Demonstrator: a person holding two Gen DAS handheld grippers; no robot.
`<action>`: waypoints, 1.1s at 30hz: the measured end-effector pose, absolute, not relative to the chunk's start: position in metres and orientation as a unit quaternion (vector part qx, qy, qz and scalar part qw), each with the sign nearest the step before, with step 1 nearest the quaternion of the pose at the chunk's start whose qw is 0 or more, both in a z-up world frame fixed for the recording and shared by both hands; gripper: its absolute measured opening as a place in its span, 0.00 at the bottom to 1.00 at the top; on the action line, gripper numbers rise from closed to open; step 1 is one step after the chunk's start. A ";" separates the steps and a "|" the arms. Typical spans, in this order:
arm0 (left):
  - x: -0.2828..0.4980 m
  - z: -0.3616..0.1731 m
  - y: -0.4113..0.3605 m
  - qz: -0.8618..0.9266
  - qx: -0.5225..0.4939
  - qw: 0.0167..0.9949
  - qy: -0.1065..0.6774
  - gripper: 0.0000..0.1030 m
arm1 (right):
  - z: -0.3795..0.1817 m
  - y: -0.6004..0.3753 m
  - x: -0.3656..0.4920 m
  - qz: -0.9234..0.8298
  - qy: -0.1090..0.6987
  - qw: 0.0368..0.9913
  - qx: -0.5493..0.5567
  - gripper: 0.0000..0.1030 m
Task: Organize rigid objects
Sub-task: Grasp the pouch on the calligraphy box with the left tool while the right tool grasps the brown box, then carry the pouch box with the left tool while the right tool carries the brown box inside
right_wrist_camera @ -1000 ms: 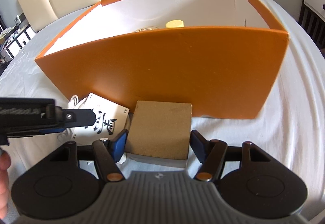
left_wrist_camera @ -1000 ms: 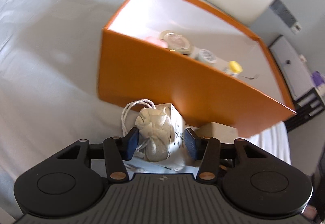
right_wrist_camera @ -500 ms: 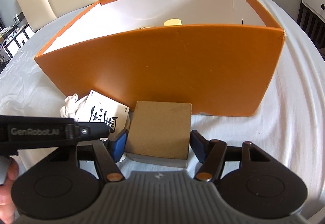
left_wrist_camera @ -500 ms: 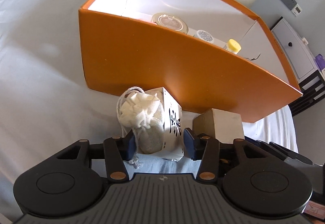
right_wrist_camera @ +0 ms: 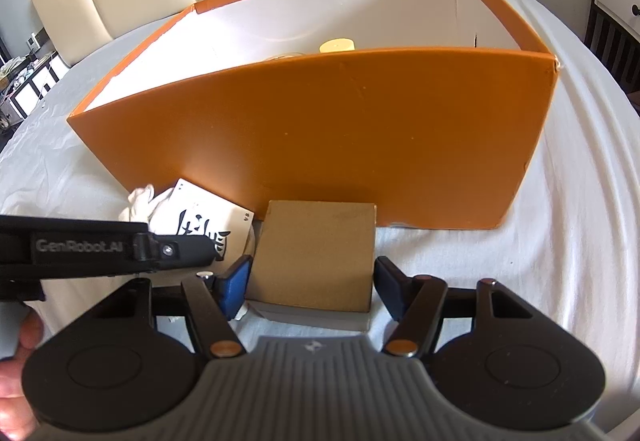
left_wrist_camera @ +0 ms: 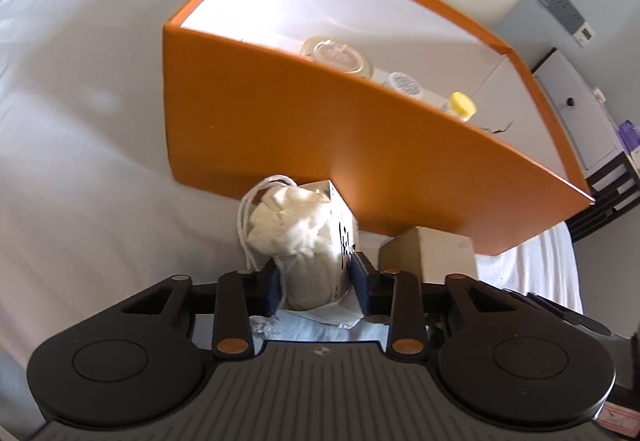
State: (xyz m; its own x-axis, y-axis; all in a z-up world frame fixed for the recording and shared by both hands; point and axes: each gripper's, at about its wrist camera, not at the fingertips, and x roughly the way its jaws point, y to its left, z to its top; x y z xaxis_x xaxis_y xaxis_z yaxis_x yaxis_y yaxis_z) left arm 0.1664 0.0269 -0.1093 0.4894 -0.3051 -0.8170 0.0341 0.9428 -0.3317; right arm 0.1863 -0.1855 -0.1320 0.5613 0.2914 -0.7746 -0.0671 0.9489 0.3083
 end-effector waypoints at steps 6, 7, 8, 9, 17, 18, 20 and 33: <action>0.163 -0.105 0.027 -0.114 -0.137 0.856 0.486 0.30 | -0.130 -0.184 0.184 0.102 0.455 0.877 0.119 0.63; 0.162 -0.104 0.026 -0.117 -0.136 0.856 0.484 0.30 | -0.129 -0.183 0.184 0.101 0.454 0.877 0.117 0.63; 0.162 -0.103 0.025 -0.120 -0.134 0.858 0.482 0.29 | -0.129 -0.183 0.183 0.101 0.453 0.878 0.117 0.63; 0.160 -0.102 0.023 -0.124 -0.131 0.859 0.479 0.29 | -0.128 -0.182 0.182 0.101 0.451 0.879 0.117 0.63; 0.155 -0.097 0.016 -0.140 -0.108 0.863 0.474 0.29 | -0.127 -0.179 0.179 0.098 0.451 0.880 0.111 0.63; 0.154 -0.096 0.016 -0.145 -0.108 0.862 0.473 0.30 | -0.127 -0.179 0.178 0.096 0.450 0.881 0.110 0.62; 0.154 -0.098 0.017 -0.152 -0.118 0.857 0.478 0.30 | -0.126 -0.180 0.178 0.091 0.454 0.880 0.110 0.62; 0.150 -0.097 0.022 -0.147 -0.137 0.855 0.479 0.32 | -0.128 -0.187 0.177 0.071 0.464 0.876 0.113 0.62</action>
